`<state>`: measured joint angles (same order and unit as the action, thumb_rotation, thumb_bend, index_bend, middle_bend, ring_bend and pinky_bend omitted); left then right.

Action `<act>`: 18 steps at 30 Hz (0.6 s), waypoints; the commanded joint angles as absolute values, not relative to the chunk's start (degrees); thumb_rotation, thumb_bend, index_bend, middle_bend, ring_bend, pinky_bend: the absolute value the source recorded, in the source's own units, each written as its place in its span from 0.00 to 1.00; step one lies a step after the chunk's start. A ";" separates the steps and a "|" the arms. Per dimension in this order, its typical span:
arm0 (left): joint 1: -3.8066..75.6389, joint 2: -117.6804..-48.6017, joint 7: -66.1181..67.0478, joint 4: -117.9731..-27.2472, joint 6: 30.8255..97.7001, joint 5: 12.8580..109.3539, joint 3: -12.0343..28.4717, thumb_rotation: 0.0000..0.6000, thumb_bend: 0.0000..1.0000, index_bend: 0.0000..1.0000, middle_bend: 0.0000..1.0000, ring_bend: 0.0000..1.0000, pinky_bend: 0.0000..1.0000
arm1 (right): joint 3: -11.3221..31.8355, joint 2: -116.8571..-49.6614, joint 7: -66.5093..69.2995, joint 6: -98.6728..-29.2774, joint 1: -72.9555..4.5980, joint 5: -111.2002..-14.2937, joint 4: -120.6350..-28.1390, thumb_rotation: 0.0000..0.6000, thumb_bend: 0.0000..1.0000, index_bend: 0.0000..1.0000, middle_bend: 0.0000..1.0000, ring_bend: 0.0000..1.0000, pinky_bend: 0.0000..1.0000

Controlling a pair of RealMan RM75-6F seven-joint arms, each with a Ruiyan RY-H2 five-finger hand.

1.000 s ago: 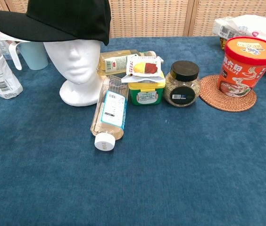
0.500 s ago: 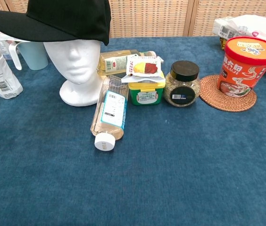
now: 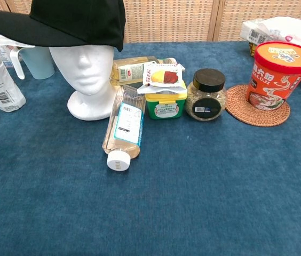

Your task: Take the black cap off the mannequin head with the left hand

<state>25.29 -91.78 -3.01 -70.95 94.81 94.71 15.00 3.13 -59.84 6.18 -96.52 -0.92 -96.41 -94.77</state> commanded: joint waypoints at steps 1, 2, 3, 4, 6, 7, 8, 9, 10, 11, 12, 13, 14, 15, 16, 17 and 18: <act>25.93 -92.79 -3.93 -69.34 96.25 95.30 15.39 1.00 0.28 0.61 0.48 0.37 0.57 | 3.16 -59.87 6.14 -96.42 -0.98 -96.35 -94.76 1.00 0.25 0.16 0.00 0.00 0.00; 26.01 -92.92 -3.97 -68.99 96.46 95.36 15.40 1.00 0.28 0.62 0.49 0.39 0.58 | 3.16 -59.88 6.13 -96.38 -0.99 -96.32 -94.77 1.00 0.25 0.16 0.00 0.00 0.00; 26.12 -93.09 -3.97 -68.54 96.68 95.38 15.41 1.00 0.28 0.63 0.50 0.39 0.59 | 3.16 -59.89 6.11 -96.31 -1.02 -96.30 -94.77 1.00 0.25 0.16 0.00 0.00 0.00; 26.19 -93.18 -3.96 -68.31 96.75 95.36 15.40 1.00 0.28 0.64 0.50 0.39 0.59 | 3.16 -59.90 6.10 -96.27 -1.04 -96.29 -94.78 1.00 0.25 0.16 0.00 0.00 0.00; 26.31 -93.31 -3.99 -67.94 96.76 95.20 15.32 1.00 0.28 0.65 0.51 0.40 0.60 | 3.16 -59.90 6.10 -96.17 -1.07 -96.24 -94.79 1.00 0.25 0.16 0.00 0.00 0.00; 26.38 -93.32 -4.04 -67.81 96.69 95.07 15.27 1.00 0.28 0.65 0.52 0.41 0.60 | 3.15 -59.89 6.10 -96.13 -1.09 -96.23 -94.81 1.00 0.25 0.16 0.00 0.00 0.00; 26.44 -93.31 -4.07 -67.74 96.70 95.02 15.27 1.00 0.28 0.66 0.52 0.41 0.61 | 3.15 -59.89 6.10 -96.12 -1.10 -96.23 -94.82 1.00 0.25 0.16 0.00 0.00 0.00; 26.52 -93.34 -4.05 -67.56 96.78 94.94 15.29 1.00 0.28 0.66 0.53 0.41 0.61 | 3.16 -59.88 6.12 -96.13 -1.10 -96.24 -94.82 1.00 0.25 0.16 0.00 0.00 0.00; 26.61 -93.35 -3.99 -67.39 96.94 94.93 15.31 1.00 0.28 0.66 0.53 0.41 0.61 | 3.16 -59.87 6.15 -96.15 -1.09 -96.25 -94.82 1.00 0.25 0.16 0.00 0.00 0.00; 26.68 -93.38 -3.95 -67.25 97.10 94.93 15.32 1.00 0.28 0.67 0.53 0.42 0.61 | 3.17 -59.87 6.17 -96.17 -1.09 -96.24 -94.80 1.00 0.25 0.16 0.00 0.00 0.00; 26.76 -93.40 -3.97 -67.13 97.28 94.91 15.37 1.00 0.28 0.67 0.53 0.42 0.61 | 3.17 -59.87 6.19 -96.16 -1.09 -96.24 -94.76 1.00 0.25 0.16 0.00 0.00 0.00; 26.88 -93.41 -4.00 -67.02 97.55 94.91 15.52 1.00 0.28 0.67 0.53 0.42 0.61 | 3.17 -59.87 6.23 -96.15 -1.10 -96.25 -94.75 1.00 0.25 0.16 0.00 0.00 0.00; 27.15 -93.38 -3.90 -66.90 98.06 94.96 16.05 1.00 0.28 0.67 0.53 0.42 0.62 | 3.13 -59.86 6.25 -96.10 -1.12 -96.28 -94.76 1.00 0.25 0.16 0.00 0.00 0.00; 27.38 -93.39 -3.93 -66.78 98.24 94.94 16.28 1.00 0.28 0.67 0.54 0.42 0.62 | 3.11 -59.85 6.25 -96.08 -1.13 -96.32 -94.76 1.00 0.25 0.16 0.00 0.00 0.00; 27.71 -93.30 -3.87 -66.61 98.47 95.04 16.58 1.00 0.28 0.67 0.54 0.42 0.62 | 3.09 -59.85 6.26 -96.09 -1.13 -96.35 -94.75 1.00 0.25 0.16 0.00 0.00 0.00; 27.95 -93.25 -3.76 -66.43 98.55 95.03 16.74 1.00 0.28 0.67 0.54 0.42 0.62 | 3.08 -59.84 6.27 -96.09 -1.13 -96.38 -94.76 1.00 0.25 0.16 0.00 0.00 0.00; 28.16 -93.19 -3.70 -66.31 98.67 94.92 16.94 1.00 0.28 0.67 0.54 0.43 0.62 | 3.08 -59.83 6.31 -96.09 -1.12 -96.36 -94.76 1.00 0.25 0.16 0.00 0.00 0.00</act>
<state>27.99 -93.26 -3.78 -66.42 98.53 94.97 16.78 3.08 -59.83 6.30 -96.09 -1.12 -96.36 -94.76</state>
